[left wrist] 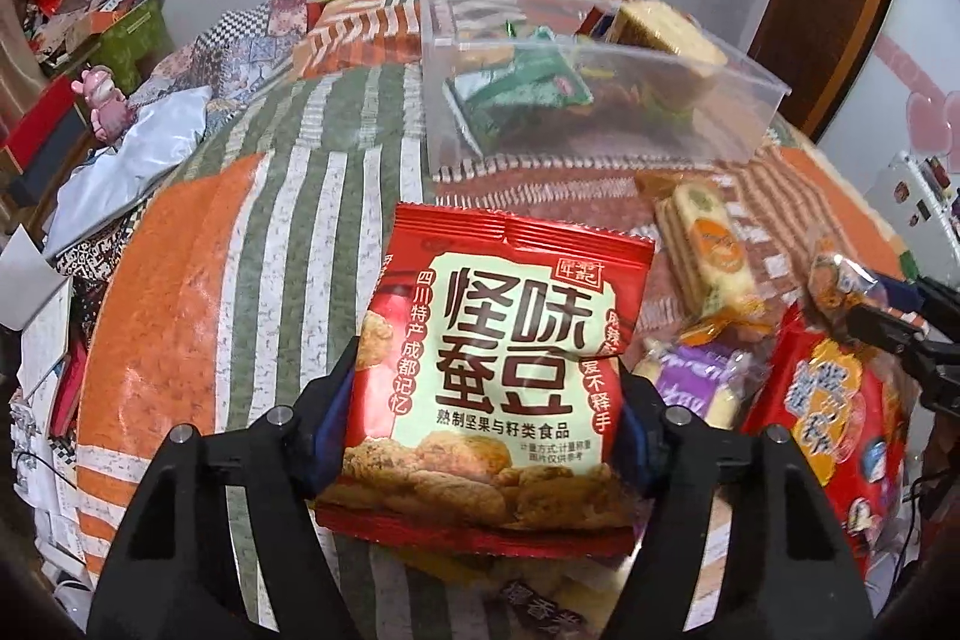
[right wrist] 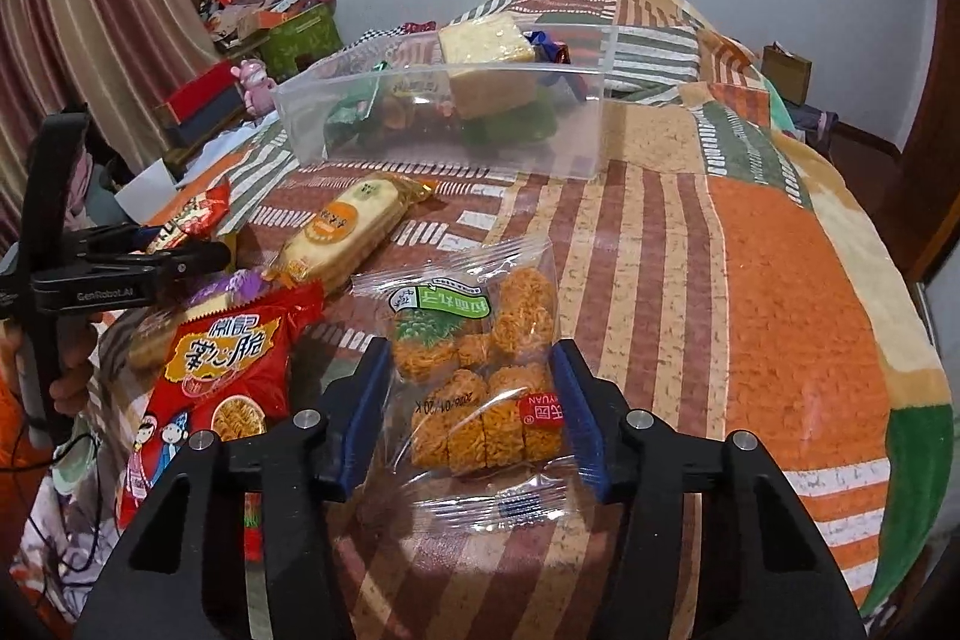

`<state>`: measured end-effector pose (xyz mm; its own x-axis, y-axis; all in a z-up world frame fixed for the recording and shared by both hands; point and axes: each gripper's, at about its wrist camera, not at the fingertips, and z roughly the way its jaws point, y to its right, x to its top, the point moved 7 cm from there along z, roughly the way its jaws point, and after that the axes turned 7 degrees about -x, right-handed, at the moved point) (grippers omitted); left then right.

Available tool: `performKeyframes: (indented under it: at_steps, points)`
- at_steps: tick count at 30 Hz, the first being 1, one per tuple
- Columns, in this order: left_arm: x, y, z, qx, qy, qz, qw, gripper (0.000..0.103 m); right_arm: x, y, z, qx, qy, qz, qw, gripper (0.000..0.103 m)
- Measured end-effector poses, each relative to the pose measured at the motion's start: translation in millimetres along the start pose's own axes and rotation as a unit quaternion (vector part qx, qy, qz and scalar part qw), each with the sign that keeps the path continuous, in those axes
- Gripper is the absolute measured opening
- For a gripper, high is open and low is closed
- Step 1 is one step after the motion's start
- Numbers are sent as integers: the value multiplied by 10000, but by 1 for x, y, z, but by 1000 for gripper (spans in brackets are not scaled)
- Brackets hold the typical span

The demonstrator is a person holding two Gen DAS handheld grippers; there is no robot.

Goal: Organize snacks
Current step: 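Grasp the orange-twist bag with the right tool while the left tool grasps the red bean-snack bag, then lower both bags into the clear box and open both tools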

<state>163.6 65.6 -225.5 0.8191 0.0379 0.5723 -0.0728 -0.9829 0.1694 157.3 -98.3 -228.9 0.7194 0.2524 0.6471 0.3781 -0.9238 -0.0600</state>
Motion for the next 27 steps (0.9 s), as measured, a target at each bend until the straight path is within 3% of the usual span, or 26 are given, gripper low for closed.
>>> performKeyframes:
  at_steps: [11, 19, 27]
  points:
    - [36, 13, -25, -156, 485, 24, 9987, 70, 28, 12, -10, 50, 320, 296, 9990, 48]
    - [79, 24, -32, -203, 848, 180, 9960, 70, 74, 18, -22, -6, 779, 396, 9962, 48]
    - [120, 32, -20, -231, 949, 307, 9947, 70, 119, 26, -18, -145, 1081, 486, 9928, 48]
